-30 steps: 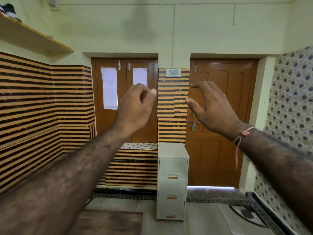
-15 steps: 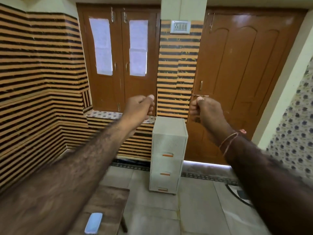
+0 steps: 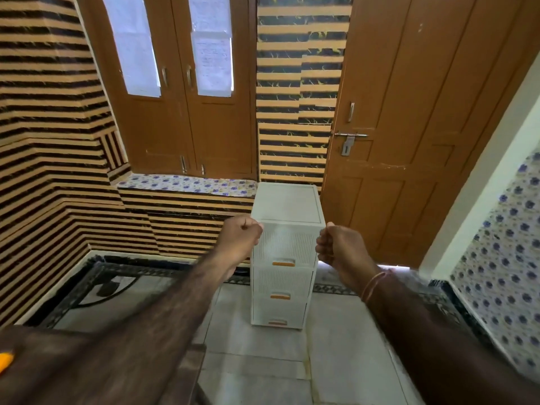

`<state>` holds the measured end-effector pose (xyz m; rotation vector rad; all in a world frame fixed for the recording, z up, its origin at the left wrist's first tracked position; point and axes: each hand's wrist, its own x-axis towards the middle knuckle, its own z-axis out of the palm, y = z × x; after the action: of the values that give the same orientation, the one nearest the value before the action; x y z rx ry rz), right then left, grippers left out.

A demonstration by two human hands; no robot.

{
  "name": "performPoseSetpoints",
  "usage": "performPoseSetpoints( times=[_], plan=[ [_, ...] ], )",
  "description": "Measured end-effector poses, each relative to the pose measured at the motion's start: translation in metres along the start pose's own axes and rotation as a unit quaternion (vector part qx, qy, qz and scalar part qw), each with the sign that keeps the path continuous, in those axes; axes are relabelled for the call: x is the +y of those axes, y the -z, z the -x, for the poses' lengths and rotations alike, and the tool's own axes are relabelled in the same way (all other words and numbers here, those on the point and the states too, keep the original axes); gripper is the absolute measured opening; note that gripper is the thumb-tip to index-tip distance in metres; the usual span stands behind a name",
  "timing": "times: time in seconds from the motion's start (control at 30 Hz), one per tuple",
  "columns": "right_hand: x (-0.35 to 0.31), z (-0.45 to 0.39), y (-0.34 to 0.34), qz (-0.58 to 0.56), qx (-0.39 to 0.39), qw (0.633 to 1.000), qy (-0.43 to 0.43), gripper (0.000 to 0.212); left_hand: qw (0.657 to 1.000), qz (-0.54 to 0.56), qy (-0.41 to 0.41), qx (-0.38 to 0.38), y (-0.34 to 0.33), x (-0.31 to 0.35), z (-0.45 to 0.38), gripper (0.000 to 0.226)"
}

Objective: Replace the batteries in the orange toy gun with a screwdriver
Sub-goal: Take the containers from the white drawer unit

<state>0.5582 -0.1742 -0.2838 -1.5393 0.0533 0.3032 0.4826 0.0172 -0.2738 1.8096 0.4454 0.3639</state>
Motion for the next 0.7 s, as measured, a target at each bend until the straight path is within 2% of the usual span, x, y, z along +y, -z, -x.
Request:
performPoseSetpoints(
  times=[0.13,0.33,0.43,0.53,0.6,0.7],
  plan=[
    [0.028,-0.069,-0.021,0.043,0.005,0.999,-0.020,0.022,0.999,-0.016,0.042,-0.021,-0.016,-0.043,-0.084,0.018],
    [0.083,-0.158,-0.047,0.184,0.009,0.982,0.038,0.029,0.992,-0.072,0.095,-0.040,-0.051,-0.109,-0.175,0.021],
    [0.122,-0.211,-0.060,0.331,-0.027,0.941,0.069,0.026,0.987,-0.103,0.112,-0.055,-0.075,-0.146,-0.212,0.014],
    [0.157,-0.265,-0.069,0.431,-0.077,0.895,0.081,0.025,0.979,-0.155,0.099,-0.083,-0.103,-0.183,-0.251,0.014],
    [0.176,-0.292,-0.073,0.490,-0.132,0.859,0.071,0.038,0.968,-0.191,0.103,-0.128,-0.118,-0.207,-0.272,0.009],
    [0.210,-0.350,-0.074,0.556,-0.228,0.798,0.042,0.053,0.938,-0.262,0.083,-0.209,-0.142,-0.258,-0.312,0.031]
  ],
)
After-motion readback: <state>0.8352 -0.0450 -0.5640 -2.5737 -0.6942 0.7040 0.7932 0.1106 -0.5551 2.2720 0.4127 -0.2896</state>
